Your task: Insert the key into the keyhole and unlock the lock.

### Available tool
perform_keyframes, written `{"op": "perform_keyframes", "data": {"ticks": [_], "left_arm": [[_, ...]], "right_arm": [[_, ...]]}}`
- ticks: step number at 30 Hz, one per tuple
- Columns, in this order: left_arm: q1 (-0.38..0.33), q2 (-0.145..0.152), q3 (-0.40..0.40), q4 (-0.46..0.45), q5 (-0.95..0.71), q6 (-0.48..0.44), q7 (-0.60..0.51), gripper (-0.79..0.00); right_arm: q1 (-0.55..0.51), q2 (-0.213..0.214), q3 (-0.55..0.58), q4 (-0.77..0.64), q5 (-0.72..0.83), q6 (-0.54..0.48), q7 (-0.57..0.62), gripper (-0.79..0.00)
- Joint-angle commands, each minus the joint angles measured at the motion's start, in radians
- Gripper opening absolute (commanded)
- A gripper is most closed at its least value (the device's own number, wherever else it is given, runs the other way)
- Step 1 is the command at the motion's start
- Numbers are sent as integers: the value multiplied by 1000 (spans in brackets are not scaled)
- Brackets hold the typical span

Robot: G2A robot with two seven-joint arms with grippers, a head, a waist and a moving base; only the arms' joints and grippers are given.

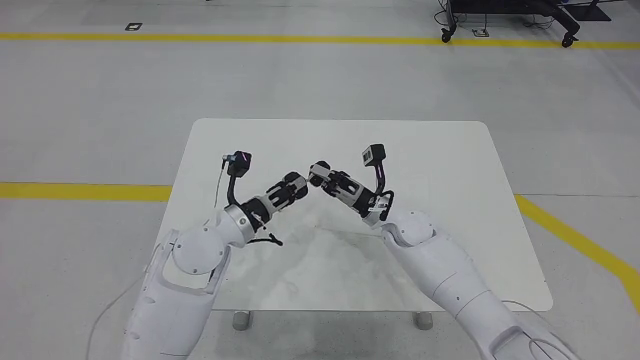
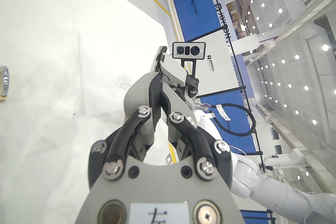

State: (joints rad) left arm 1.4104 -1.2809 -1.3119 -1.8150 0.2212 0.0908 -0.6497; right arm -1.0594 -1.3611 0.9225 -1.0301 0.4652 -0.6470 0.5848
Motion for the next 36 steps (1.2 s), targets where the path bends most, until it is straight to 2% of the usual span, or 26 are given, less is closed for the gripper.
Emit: {"op": "perform_keyframes", "data": {"ticks": [1,3,5,7,13,24,27,30,36], "left_arm": [[1,2,-3,-1,0,1,4,-785],[2,3,-5,-2,-5,4,5,-763],[2,4,-5,-3,-9,4,8,-662],[3,5,-3,-3,-11,2,8,-603],[1,8,4,-3,-16,-1,11,-582],[-3,14,12,-1,-23,1,14,-631],[-3,15,13,0,-21,4,19,-683],[-4,17,15,0,-19,10,24,-785],[-4,20,17,0,-18,19,32,-785]], "right_arm": [[-2,0,5,-3,6,-2,2,-785],[-5,-1,10,-6,13,-6,7,-785],[-7,-1,14,-7,17,-6,13,-785],[-8,-2,16,-8,19,-4,19,-785],[-11,-7,13,-15,23,8,35,-785],[-9,-16,10,-10,15,22,45,-785],[-9,-18,11,-10,10,27,49,-785],[-10,-18,14,-10,2,30,51,-785],[-13,-18,22,-12,-10,35,56,-785]]}}
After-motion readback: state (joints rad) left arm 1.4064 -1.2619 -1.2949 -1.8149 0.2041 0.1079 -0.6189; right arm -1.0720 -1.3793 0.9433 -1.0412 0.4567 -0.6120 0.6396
